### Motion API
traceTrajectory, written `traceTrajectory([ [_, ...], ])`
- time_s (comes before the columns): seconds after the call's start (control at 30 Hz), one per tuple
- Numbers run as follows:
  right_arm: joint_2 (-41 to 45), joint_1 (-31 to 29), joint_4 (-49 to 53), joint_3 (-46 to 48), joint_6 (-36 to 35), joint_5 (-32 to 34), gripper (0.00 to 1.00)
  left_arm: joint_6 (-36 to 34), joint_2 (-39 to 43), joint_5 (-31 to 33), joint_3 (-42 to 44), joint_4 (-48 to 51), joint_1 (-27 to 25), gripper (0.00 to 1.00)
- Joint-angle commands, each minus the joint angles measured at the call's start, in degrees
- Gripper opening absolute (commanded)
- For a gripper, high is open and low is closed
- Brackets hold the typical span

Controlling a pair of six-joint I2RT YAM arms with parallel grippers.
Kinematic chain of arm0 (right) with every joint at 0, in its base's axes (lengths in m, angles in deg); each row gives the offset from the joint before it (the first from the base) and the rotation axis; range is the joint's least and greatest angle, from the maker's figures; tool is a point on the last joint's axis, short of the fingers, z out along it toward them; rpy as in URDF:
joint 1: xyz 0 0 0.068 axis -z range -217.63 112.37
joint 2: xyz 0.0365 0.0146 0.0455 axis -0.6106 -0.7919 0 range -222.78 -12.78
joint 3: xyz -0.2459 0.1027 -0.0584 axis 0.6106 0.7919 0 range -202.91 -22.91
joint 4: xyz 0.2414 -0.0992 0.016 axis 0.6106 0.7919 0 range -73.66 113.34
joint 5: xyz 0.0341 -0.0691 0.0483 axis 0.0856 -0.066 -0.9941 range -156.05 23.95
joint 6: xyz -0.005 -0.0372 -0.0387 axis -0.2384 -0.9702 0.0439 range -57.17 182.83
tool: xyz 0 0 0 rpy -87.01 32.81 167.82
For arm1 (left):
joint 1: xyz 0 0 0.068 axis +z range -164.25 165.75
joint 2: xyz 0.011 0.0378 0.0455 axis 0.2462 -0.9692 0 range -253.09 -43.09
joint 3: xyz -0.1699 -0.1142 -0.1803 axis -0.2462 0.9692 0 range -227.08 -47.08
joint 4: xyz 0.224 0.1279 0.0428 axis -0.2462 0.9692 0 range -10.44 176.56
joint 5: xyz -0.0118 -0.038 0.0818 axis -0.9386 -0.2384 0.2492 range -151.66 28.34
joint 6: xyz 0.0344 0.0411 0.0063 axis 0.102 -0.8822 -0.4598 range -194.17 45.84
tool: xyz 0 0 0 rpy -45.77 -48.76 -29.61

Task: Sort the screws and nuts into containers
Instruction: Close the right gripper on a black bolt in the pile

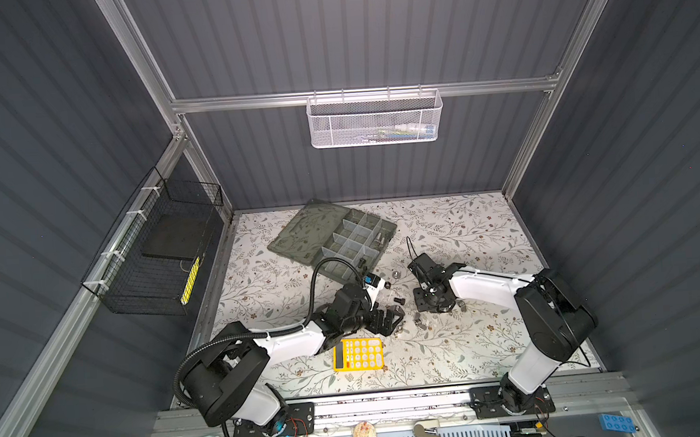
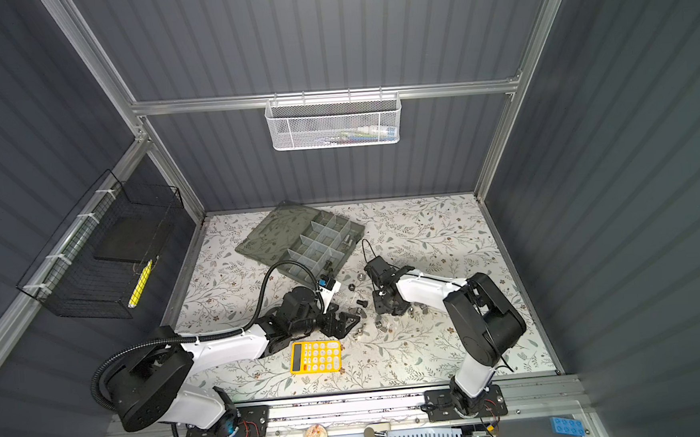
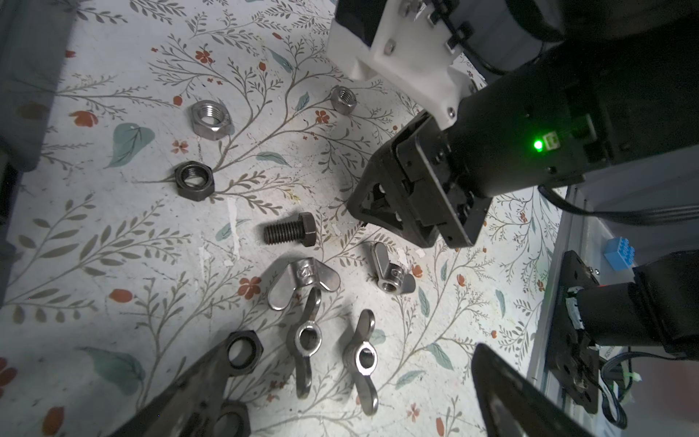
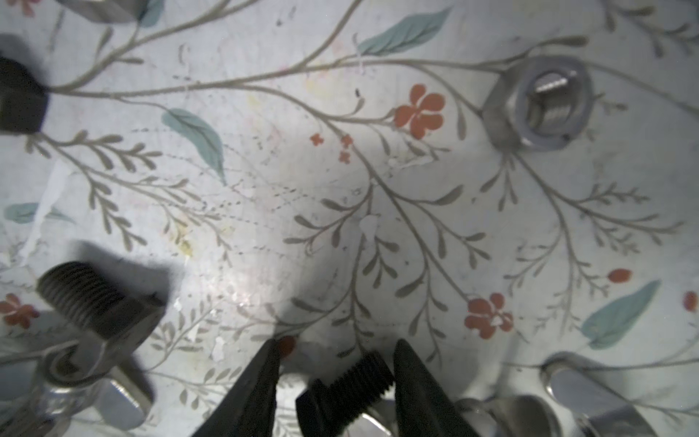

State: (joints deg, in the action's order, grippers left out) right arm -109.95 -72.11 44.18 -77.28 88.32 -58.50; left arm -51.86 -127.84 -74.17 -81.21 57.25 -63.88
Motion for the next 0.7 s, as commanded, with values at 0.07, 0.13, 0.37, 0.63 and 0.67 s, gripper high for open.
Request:
traceTrajectory([
  [0.07,-2.9,-1.2,3.6,-4.3,0.3,1.6,0.51,-0.3,1.4,0.7,-0.8,0.4,-0.2,1.0],
  [0.13,-2.9,-1.9,4.2,-4.8,0.5,2.2,0.51,-0.4,1.2,0.8,-0.9,0.5,-0.2,1.0],
  [0.37,-1.6,-2.9,6.6,-3.8,3.8,5.9,0.52,-0.4,1.2,0.7,-0.8,0.3,-0.2,1.0],
  [0.63,-0.7,-2.8,6.3,-2.3,4.5,5.7,0.47,-0.2,1.5,0.6,-0.7,0.2,-0.2,1.0],
  [0.67,-1.2,-2.8,6.4,-2.7,4.3,5.5,0.45,-0.3,1.5,0.7,-0.7,0.3,-0.2,1.0],
])
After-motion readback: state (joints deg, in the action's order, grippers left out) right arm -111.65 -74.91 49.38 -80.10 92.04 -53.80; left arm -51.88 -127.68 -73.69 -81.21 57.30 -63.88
